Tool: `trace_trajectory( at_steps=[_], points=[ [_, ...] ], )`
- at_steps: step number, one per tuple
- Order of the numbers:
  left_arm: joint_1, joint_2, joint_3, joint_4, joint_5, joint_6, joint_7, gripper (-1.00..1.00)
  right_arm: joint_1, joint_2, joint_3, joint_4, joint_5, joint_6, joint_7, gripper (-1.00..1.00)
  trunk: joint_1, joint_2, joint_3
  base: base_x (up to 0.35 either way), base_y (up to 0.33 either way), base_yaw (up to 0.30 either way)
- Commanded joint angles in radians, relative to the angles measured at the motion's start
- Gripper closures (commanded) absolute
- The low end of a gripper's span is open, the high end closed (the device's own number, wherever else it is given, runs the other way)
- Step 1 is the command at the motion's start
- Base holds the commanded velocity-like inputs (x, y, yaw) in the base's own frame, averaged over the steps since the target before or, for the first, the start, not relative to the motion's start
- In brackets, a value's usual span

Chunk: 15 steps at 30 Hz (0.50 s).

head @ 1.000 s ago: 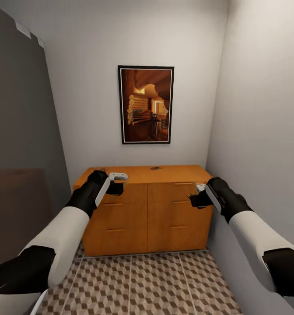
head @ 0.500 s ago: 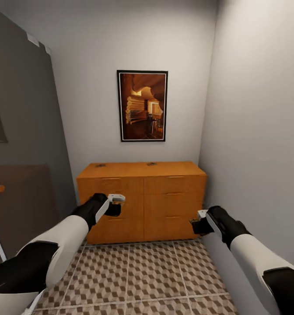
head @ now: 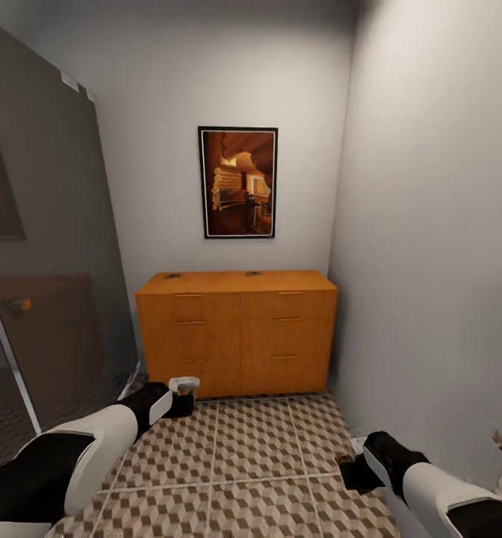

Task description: Take the four mousetraps from the cabinet in the bathroom and place them on the bathroom floor. Make sure all four end up on the same floor surface, and ensure that at least two of them are either under or directly next to the same bathroom sink.

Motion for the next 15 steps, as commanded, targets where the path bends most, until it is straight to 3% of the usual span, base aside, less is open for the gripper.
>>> trace_trajectory(
  at_steps=[1, 6, 12, 15],
  points=[
    [0.018, 0.0, -0.007, 0.0, 0.01, -0.006, 0.0, 1.0, 0.007, 0.003, 0.008, 0.011, -0.009, -0.002, 0.002, 1.0, -0.001, -0.001, -0.001, -0.306, -0.093, 0.0],
    [0.118, -0.002, -0.006, 0.002, 0.014, -0.094, 0.001, 1.0, 0.068, 0.015, 0.007, 0.077, -0.012, -0.092, 0.001, 1.0, -0.001, -0.001, -0.001, -0.157, -0.051, 0.065],
    [0.201, -0.002, -0.005, 0.003, 0.027, -0.139, 0.001, 1.0, 0.132, 0.019, 0.007, 0.115, -0.014, -0.194, 0.001, 1.0, -0.001, -0.001, -0.001, -0.032, -0.01, 0.242],
    [0.238, -0.001, -0.005, 0.003, 0.053, -0.146, 0.001, 1.0, 0.145, 0.018, 0.006, 0.135, -0.015, -0.215, 0.001, 1.0, -0.001, -0.001, -0.001, -0.006, -0.002, 0.289]
  ],
)
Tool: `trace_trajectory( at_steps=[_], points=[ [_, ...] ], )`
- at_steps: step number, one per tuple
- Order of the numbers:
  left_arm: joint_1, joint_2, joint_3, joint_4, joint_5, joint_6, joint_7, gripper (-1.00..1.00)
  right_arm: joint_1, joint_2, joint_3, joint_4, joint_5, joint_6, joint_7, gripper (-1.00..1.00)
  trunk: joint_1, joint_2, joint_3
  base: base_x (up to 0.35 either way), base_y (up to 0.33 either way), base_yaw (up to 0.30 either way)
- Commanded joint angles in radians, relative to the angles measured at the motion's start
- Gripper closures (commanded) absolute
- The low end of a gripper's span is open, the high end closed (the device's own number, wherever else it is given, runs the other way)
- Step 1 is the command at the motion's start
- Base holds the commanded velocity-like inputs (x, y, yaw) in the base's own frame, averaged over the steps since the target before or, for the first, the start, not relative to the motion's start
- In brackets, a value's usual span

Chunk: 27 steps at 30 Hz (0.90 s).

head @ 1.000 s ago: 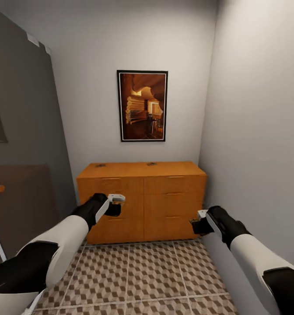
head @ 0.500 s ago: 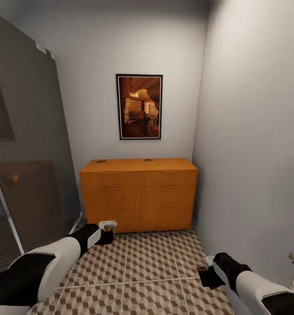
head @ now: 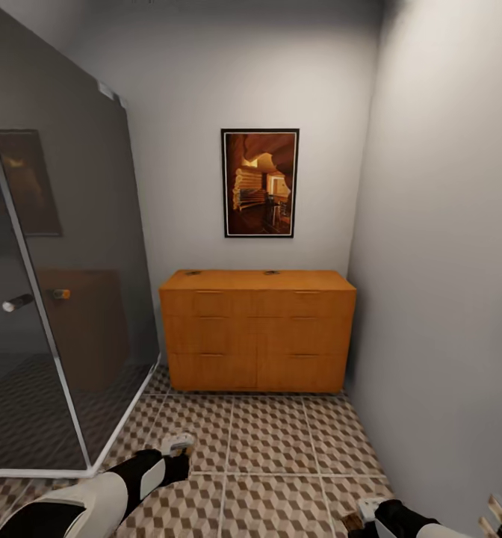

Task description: Take the four mousetraps from the cabinet in the bathroom and place them on the bathroom floor. Make sure all four end up on the same floor surface, and ensure that at least two of them are either under or directly next to the same bathroom sink.

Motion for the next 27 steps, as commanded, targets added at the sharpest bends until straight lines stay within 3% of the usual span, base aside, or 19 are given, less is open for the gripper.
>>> trace_trajectory(
  at_steps=[1, 9, 19, 27],
  points=[
    [0.016, 0.001, -0.008, -0.001, 0.026, 0.002, 0.0, 1.0, -0.001, -0.001, 0.008, 0.006, -0.01, -0.008, 0.004, 1.0, 0.0, -0.001, -0.001, -0.003, -0.001, 0.295],
    [0.116, 0.012, -0.008, -0.001, 0.108, -0.066, 0.0, 1.0, 0.004, -0.001, 0.008, 0.02, -0.004, -0.109, 0.003, 1.0, 0.0, -0.001, -0.001, -0.001, 0.0, 0.298],
    [0.248, 0.052, -0.008, -0.001, 0.123, -0.164, 0.001, 1.0, 0.029, 0.002, 0.009, 0.022, -0.002, -0.134, 0.003, 1.0, 0.0, -0.001, -0.001, 0.0, 0.0, 0.3],
    [0.289, 0.058, -0.008, 0.0, 0.138, -0.2, 0.002, 1.0, 0.034, 0.006, 0.01, 0.022, 0.0, -0.134, 0.005, 1.0, 0.0, -0.001, -0.001, 0.0, 0.0, 0.3]
  ],
)
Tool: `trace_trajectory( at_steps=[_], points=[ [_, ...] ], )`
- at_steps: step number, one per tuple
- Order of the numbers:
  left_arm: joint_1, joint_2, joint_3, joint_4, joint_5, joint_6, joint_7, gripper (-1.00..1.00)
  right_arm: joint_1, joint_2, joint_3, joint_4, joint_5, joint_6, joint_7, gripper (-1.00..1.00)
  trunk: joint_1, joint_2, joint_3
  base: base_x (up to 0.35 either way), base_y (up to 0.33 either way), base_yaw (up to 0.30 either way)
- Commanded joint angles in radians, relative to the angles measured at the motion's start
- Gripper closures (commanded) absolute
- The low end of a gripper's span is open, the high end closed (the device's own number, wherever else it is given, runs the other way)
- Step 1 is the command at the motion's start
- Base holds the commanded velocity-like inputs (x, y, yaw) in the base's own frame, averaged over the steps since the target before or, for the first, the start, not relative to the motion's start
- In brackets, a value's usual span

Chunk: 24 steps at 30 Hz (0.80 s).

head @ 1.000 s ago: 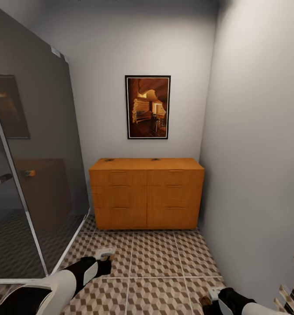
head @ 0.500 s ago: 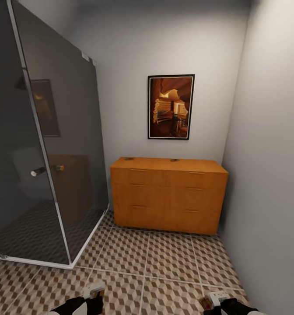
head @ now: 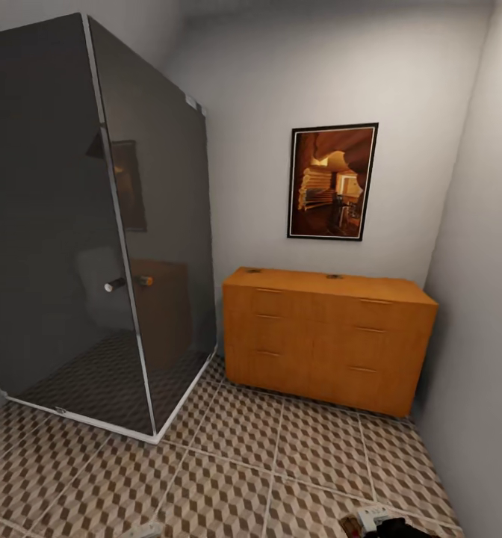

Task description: Take the four mousetraps from the cabinet in the bathroom and place them on the bathroom floor. Make sure all four end up on the same floor surface, and ensure that at least two of them are either under or directly next to the same bathroom sink.

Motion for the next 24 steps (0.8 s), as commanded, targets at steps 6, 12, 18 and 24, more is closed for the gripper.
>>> trace_trajectory(
  at_steps=[6, 12, 18, 24],
  points=[
    [0.005, 0.026, -0.007, 0.0, 0.083, -0.023, 0.0, 1.0, 0.019, 0.058, 0.01, 0.001, -0.004, 0.002, 0.005, 1.0, 0.0, -0.001, -0.001, 0.0, 0.0, 0.3],
    [0.011, 0.041, -0.008, -0.001, 0.155, -0.065, 0.0, 1.0, 0.036, 0.084, 0.009, 0.001, 0.088, 0.0, 0.002, 1.0, 0.0, -0.001, -0.001, 0.0, 0.0, 0.3],
    [0.011, 0.04, -0.009, -0.007, 0.152, -0.067, 0.0, 1.0, 0.036, 0.084, 0.009, 0.001, 0.096, 0.0, 0.002, 1.0, 0.0, -0.001, -0.001, 0.0, 0.0, 0.3],
    [0.011, 0.037, -0.01, -0.01, 0.149, -0.145, 0.0, 1.0, 0.036, 0.082, 0.008, 0.001, 0.094, -0.002, 0.002, 1.0, 0.0, -0.001, -0.001, 0.0, 0.0, 0.3]
  ],
)
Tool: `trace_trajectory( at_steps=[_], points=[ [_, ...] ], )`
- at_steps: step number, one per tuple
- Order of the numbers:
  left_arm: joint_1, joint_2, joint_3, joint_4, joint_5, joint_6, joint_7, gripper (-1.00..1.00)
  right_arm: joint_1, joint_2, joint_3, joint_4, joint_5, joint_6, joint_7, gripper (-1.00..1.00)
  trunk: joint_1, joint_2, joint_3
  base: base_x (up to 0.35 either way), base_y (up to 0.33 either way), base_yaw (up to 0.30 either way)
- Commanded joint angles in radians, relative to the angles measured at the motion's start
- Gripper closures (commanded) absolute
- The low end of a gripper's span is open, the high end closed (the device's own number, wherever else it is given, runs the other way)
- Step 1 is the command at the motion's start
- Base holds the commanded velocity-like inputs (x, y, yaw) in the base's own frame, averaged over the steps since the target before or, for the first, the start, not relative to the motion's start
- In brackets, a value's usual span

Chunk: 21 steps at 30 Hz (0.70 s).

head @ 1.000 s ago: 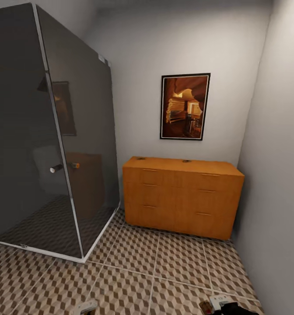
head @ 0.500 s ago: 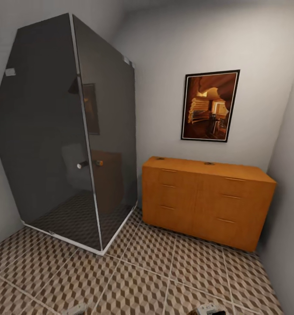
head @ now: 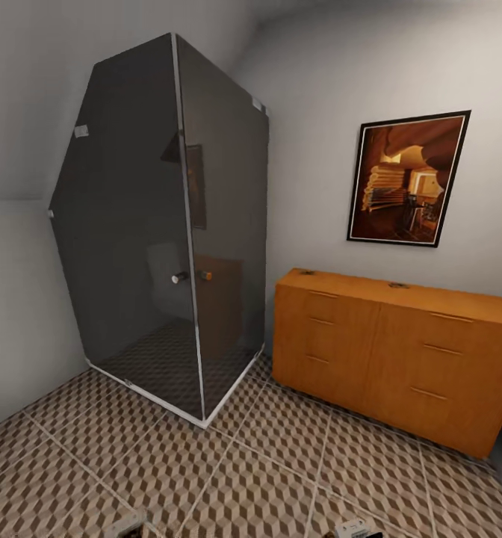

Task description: Take the four mousetraps from the cabinet in the bathroom and place them on the bathroom floor. Make sure all four end up on the same floor surface, and ensure that at least two of them are either under or directly next to the same bathroom sink.

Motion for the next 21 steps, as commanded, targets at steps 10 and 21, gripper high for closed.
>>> trace_trajectory(
  at_steps=[10, 21],
  points=[
    [-0.001, -0.001, -0.012, -0.001, -0.002, -0.053, 0.0, 1.0, -0.001, 0.0, 0.006, 0.002, -0.002, -0.028, 0.004, 1.0, 0.0, -0.001, -0.001, 0.0, 0.0, 0.131],
    [-0.001, -0.001, -0.012, -0.001, -0.002, -0.056, 0.0, 1.0, -0.001, -0.001, 0.003, 0.002, -0.01, -0.031, 0.004, 1.0, 0.0, -0.001, -0.001, 0.0, 0.0, 0.21]
  ],
)
